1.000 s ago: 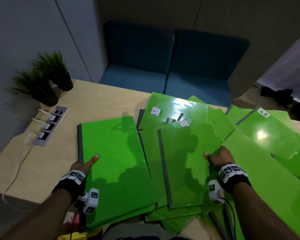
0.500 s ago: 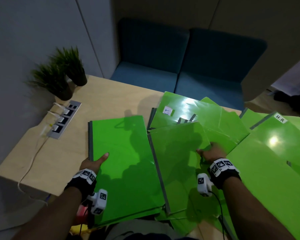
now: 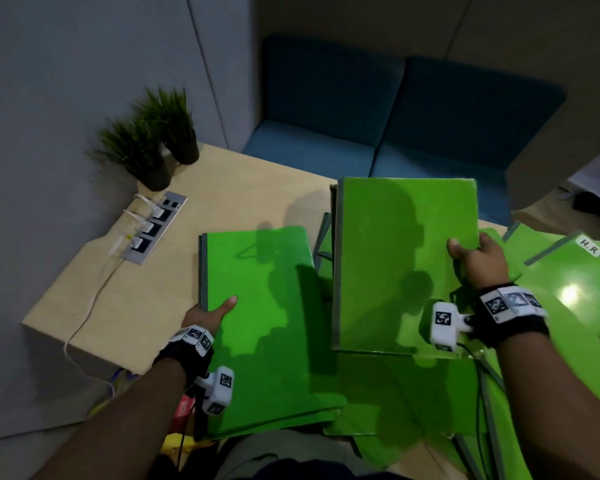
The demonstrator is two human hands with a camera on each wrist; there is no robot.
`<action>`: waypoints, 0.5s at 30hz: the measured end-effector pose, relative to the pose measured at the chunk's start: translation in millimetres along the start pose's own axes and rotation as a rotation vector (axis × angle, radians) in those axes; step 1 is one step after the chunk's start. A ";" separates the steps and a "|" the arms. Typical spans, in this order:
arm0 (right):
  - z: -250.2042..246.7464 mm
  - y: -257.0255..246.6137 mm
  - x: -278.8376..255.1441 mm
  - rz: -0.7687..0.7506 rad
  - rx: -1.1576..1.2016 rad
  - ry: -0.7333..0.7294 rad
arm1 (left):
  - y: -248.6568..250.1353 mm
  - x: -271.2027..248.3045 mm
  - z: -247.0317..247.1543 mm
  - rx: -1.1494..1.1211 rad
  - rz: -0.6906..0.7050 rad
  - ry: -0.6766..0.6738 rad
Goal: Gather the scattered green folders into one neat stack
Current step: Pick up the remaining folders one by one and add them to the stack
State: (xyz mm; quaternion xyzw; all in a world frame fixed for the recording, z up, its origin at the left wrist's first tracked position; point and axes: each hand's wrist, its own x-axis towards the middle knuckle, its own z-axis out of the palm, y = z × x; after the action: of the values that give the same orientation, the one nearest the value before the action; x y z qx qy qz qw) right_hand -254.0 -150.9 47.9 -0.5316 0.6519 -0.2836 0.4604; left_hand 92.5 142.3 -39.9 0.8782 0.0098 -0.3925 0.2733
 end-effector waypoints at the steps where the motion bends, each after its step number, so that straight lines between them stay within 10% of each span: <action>1: 13.8 1.1 -5.5 0.029 -0.061 -0.010 | 0.6 -0.6 0.3 -0.010 0.011 -0.007; 6: 104.0 36.7 -53.0 0.114 -0.023 -0.268 | -5.5 3.0 0.3 -0.035 0.061 -0.047; 15: 191.0 55.7 -101.8 -0.032 -0.711 -0.561 | -15.2 4.0 -3.3 -0.051 0.153 -0.137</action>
State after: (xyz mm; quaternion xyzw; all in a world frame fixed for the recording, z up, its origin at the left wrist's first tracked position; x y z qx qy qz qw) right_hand -104.7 -15.6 -48.8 -0.7230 0.5505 0.1057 0.4038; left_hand 94.0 156.0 -48.0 0.8402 -0.0662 -0.4291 0.3249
